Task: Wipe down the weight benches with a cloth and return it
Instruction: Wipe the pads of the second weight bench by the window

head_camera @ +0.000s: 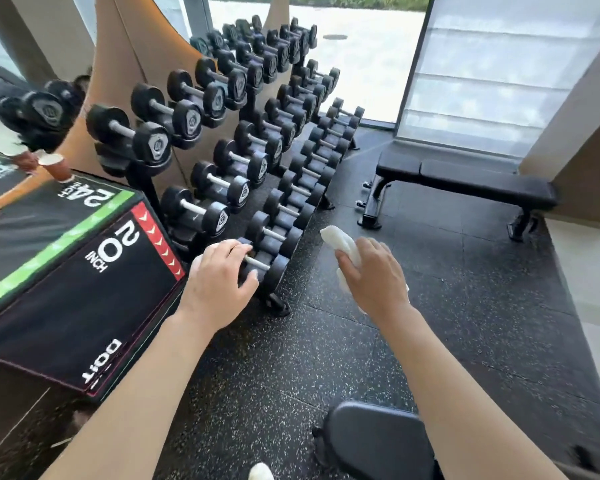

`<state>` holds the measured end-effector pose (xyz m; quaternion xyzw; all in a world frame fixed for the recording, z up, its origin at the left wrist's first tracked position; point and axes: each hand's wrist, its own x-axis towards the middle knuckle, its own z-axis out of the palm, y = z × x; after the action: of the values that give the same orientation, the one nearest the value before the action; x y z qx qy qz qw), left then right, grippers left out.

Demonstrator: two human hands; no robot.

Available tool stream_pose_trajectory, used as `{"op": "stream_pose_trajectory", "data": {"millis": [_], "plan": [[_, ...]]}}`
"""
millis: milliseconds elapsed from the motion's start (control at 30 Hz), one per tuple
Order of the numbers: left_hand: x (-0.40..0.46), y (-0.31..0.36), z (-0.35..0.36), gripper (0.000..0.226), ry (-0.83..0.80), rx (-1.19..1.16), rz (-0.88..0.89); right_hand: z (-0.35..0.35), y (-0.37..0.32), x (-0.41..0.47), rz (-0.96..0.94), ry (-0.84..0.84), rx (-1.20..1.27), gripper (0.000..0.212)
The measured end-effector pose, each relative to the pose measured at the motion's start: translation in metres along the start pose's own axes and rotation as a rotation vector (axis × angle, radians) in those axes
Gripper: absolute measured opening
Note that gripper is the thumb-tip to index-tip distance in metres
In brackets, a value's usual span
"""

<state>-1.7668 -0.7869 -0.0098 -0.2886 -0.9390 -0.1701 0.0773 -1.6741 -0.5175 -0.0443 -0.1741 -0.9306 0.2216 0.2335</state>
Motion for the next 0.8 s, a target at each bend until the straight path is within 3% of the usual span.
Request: {"op": "stream_pose_trajectory", "data": {"millis": [367, 800], "plan": [[0.051, -0.103, -0.02, 0.048, -0.001, -0.07, 0.015, 0.047, -0.073, 0.045, 0.016, -0.017, -0.053, 0.033], [0.125, -0.128, 0.005, 0.048, -0.014, -0.045, 0.04, 0.086, -0.052, 0.111, 0.073, -0.005, -0.026, 0.03]]}}
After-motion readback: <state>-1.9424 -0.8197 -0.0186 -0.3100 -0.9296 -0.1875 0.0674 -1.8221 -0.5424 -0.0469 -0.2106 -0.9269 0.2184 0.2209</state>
